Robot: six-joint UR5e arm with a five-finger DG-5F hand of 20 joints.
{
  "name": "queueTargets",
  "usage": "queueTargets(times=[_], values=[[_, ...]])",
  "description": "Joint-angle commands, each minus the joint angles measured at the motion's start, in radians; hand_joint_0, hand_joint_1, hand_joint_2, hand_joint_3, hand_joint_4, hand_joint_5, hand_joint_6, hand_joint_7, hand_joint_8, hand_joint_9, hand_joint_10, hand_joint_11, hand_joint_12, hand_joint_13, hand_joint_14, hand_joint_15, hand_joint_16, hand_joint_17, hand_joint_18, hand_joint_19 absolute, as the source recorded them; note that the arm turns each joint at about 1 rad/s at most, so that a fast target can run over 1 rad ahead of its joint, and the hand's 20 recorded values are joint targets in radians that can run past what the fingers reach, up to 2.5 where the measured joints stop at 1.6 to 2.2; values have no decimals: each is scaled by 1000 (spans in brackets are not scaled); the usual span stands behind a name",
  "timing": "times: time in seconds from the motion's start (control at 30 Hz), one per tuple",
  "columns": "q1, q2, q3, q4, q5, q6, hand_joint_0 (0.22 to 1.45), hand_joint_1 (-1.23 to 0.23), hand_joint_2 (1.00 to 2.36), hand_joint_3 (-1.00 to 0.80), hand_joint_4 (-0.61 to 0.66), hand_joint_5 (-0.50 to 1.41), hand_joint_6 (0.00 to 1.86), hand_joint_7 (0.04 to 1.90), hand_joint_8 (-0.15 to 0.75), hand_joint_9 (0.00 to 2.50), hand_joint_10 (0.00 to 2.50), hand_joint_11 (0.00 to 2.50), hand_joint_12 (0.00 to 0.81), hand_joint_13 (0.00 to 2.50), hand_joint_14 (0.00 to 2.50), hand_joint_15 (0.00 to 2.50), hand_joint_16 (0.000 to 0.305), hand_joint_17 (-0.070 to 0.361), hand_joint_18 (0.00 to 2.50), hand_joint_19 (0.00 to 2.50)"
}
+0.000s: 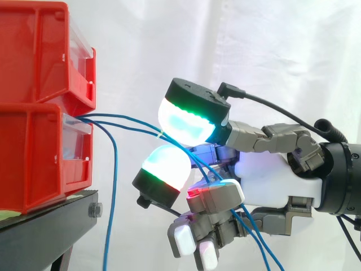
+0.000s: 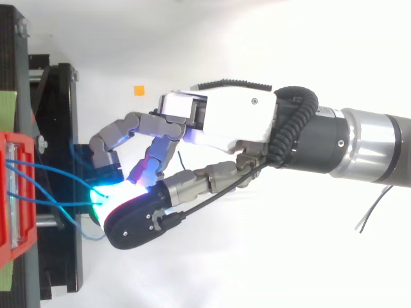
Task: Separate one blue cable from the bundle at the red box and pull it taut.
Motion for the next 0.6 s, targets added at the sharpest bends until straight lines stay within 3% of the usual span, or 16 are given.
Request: queueTargets(times=[0.0, 0.23, 0.33, 0.4, 0.57], values=[[0, 0, 0, 2, 1, 0, 644, -634, 1018, -298, 152, -130, 737, 1320, 405, 1256, 30, 1307, 444, 1058, 20, 593, 54, 121, 1001, 617], [0, 0, 0, 2, -1, 0, 676, -772, 1021, -257, 178, -182, 818, 1259, 417, 1178, 29, 1303, 439, 1003, 22, 584, 54, 122, 979, 608], [0, 0, 0, 2, 1, 0, 703, -795, 1010, -389, 207, -191, 828, 1238, 413, 1150, 28, 1302, 438, 999, 20, 588, 54, 121, 971, 608], [0, 0, 0, 2, -1, 0, 660, -718, 1000, -500, 205, -186, 830, 1226, 413, 1175, 28, 1289, 435, 1007, 20, 583, 54, 121, 981, 617], [0, 0, 0, 0, 1, 0, 595, -593, 1000, -500, 202, -175, 819, 1212, 416, 1215, 28, 1292, 439, 1029, 20, 580, 54, 121, 1006, 613]])
